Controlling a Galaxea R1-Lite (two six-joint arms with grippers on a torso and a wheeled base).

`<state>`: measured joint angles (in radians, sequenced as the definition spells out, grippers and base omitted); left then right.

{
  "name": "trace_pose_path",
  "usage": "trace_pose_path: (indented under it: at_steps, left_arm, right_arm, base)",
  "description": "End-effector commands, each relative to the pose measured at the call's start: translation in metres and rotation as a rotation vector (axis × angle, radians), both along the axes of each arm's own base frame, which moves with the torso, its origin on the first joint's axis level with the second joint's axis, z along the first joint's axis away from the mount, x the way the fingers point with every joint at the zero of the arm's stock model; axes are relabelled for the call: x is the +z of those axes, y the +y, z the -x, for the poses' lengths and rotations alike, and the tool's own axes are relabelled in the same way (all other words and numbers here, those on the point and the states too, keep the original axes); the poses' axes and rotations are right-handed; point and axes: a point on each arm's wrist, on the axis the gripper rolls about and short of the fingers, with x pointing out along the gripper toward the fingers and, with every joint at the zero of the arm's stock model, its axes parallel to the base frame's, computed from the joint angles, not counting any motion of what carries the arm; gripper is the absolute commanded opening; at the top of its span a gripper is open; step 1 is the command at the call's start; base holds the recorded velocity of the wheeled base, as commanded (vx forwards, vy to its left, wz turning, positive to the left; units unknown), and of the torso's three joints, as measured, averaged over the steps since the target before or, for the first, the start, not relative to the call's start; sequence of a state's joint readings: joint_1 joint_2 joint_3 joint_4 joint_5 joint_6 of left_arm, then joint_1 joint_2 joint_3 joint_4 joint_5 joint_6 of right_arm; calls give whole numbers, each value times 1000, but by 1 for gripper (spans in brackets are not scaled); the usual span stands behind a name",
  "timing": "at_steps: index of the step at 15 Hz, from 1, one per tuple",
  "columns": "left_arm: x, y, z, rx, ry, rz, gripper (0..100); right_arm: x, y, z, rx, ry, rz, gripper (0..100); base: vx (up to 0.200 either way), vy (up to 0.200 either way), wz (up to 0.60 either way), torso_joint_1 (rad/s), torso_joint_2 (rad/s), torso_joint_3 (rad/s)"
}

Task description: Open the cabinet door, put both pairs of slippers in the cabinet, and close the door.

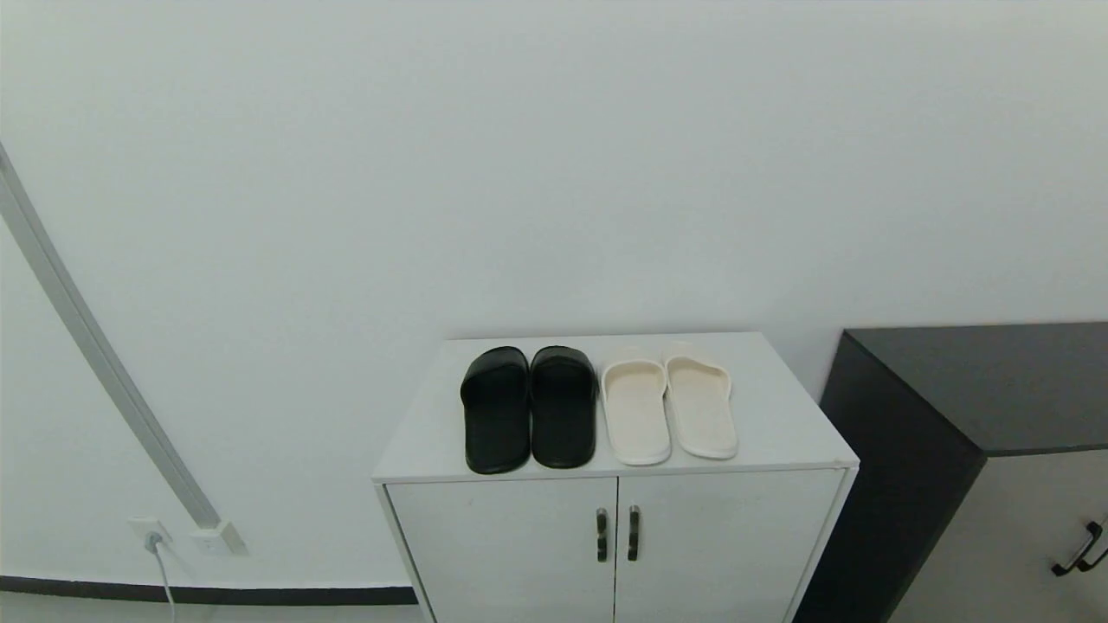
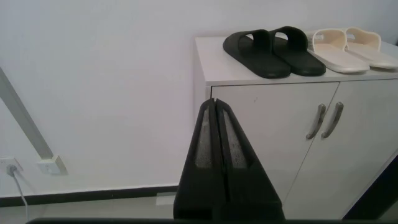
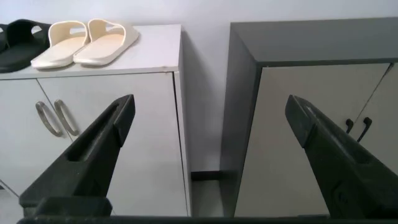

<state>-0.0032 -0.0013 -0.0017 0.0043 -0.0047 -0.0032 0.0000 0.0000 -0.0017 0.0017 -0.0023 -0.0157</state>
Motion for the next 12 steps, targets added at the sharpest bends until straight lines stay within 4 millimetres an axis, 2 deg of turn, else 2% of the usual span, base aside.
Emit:
trace_pose_path:
  at_steps: [1, 2, 3, 4, 5, 6, 7, 8, 10, 11, 12]
  left_arm:
    - [0, 0, 0, 0, 2, 0, 0]
    - [0, 0, 0, 0, 2, 0, 0]
    - [0, 0, 0, 0, 2, -2, 0]
    - [0, 0, 0, 0, 0, -2, 0]
    - [0, 0, 0, 2, 0, -2, 0]
    - [0, 0, 0, 0, 0, 0, 0]
    - [0, 0, 0, 0, 2, 0, 0]
    - [0, 0, 0, 0, 2, -2, 0]
    - [0, 0, 0, 2, 0, 0, 0]
    - [0, 0, 0, 0, 2, -3, 0]
    - [0, 0, 0, 2, 0, -5, 0]
  right_arm:
    - [0, 0, 0, -1, 0, 0, 100]
    - [6, 0, 1, -4, -18, 1, 100]
    - [56, 0, 8, 3, -112, -47, 100]
    - [94, 0, 7, 9, -113, -94, 100]
    - [97, 0, -1, 9, -24, -59, 100]
    - [90, 0, -7, 14, 29, -36, 100]
    - [72, 0, -18, 28, 134, -32, 100]
    - [63, 1, -24, 43, 180, -28, 100]
    - [64, 2, -36, 76, 248, -31, 100]
    - [70, 2, -54, 98, 297, -34, 100]
    - [73, 3, -60, 104, 308, -34, 100]
  base:
    - [0, 0, 0, 0, 0, 0]
    - [0, 0, 0, 0, 0, 0]
    - [0, 0, 0, 0, 0, 0]
    - [0, 0, 0, 0, 0, 0]
    - [0, 0, 0, 0, 0, 0]
    - [0, 0, 0, 0, 0, 0]
    - [0, 0, 0, 0, 0, 0]
    - [0, 0, 0, 0, 0, 0]
    - [0, 0, 0, 0, 0, 0]
    - [0, 0, 0, 0, 0, 0]
    - [0, 0, 0, 0, 0, 0]
